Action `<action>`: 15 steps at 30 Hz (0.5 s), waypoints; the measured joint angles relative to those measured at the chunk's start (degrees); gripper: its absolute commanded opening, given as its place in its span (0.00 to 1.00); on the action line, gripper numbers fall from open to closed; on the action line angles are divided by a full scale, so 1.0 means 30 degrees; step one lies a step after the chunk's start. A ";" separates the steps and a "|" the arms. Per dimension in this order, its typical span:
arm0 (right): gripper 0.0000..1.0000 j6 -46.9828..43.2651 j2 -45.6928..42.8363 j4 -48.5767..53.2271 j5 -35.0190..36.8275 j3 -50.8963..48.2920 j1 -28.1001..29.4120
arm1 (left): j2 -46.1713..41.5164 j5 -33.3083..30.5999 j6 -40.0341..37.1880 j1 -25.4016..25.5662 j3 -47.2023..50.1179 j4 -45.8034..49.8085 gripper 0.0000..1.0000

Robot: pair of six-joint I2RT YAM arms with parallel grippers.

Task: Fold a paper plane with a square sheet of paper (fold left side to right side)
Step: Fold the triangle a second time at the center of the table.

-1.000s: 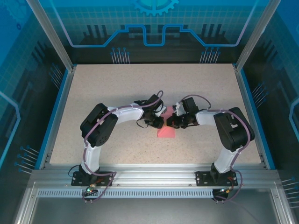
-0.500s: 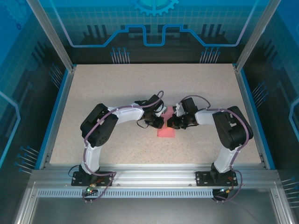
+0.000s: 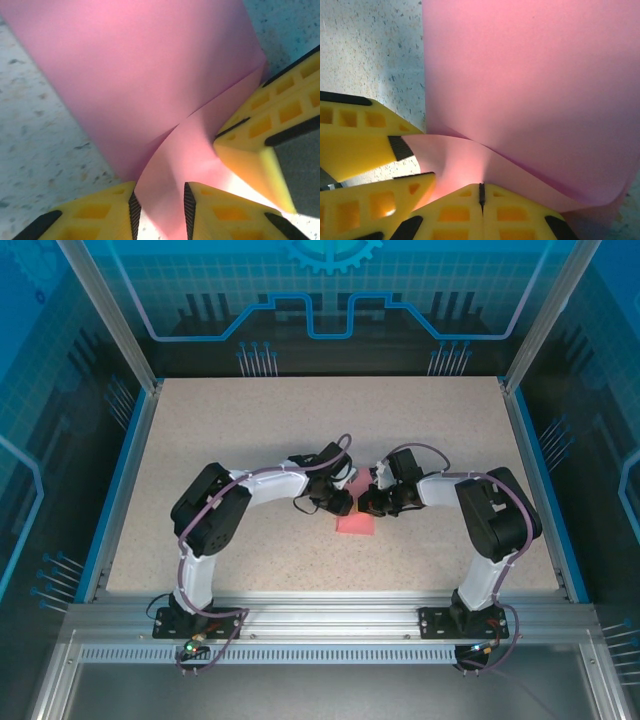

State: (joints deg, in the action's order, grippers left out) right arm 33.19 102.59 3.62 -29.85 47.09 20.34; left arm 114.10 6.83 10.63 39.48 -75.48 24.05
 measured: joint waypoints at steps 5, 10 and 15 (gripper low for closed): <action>0.00 0.0000 0.0000 0.0000 0.0000 0.0000 0.0000 | -0.1151 -0.0211 0.0131 -0.0313 0.0095 0.0590 0.36; 0.00 -0.0007 0.0000 -0.0007 0.0000 0.0000 0.0007 | -0.2426 0.2178 0.0546 -0.0393 0.0539 0.0423 0.31; 0.00 -0.0066 0.0000 -0.0007 0.0000 0.0000 0.0007 | -0.2390 0.5668 0.1005 -0.0372 0.1166 -0.0189 0.30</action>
State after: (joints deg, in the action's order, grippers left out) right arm 32.99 102.59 3.60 -29.85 47.09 20.36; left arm 106.94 23.83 13.65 38.37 -71.99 23.49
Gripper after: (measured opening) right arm 0.044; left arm 0.301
